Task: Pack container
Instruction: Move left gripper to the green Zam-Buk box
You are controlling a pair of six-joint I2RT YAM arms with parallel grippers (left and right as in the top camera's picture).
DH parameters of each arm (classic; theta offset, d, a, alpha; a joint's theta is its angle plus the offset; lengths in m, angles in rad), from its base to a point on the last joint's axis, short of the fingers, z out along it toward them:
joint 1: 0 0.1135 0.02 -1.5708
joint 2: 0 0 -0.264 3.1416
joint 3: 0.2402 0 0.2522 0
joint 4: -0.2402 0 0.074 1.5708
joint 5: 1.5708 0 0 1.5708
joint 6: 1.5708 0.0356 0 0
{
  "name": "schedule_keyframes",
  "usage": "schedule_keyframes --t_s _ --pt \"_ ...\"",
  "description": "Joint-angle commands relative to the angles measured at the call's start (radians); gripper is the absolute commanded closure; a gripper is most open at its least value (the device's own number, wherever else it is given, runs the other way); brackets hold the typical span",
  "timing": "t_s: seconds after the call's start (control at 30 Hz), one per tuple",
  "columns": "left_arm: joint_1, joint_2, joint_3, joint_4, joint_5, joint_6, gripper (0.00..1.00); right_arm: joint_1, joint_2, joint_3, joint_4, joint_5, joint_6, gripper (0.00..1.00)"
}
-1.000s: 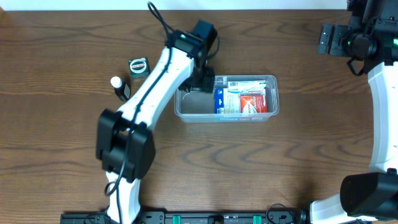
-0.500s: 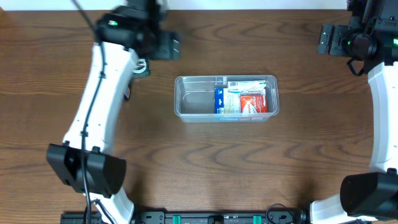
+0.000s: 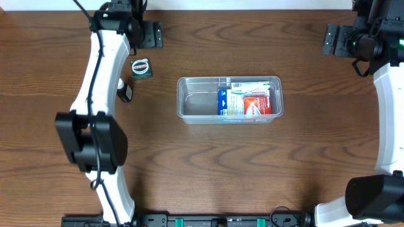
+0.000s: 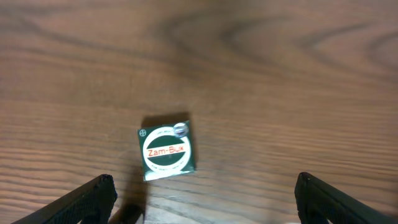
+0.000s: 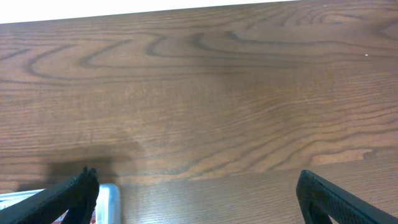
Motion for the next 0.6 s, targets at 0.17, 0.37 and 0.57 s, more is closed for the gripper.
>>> schedule_keyframes --t_s 0.17,0.37,0.57 --pt "0.079 0.109 0.01 0.017 -0.022 0.005 0.07 -0.004 0.002 0.005 -0.001 0.007 0.014 0.01" --pt "0.085 0.161 0.01 0.035 -0.014 0.009 0.07 -0.004 0.002 0.005 -0.001 0.007 0.014 0.01" --pt "0.08 0.197 0.01 0.026 -0.003 0.008 0.07 -0.004 0.002 0.005 -0.001 0.006 0.014 0.01"
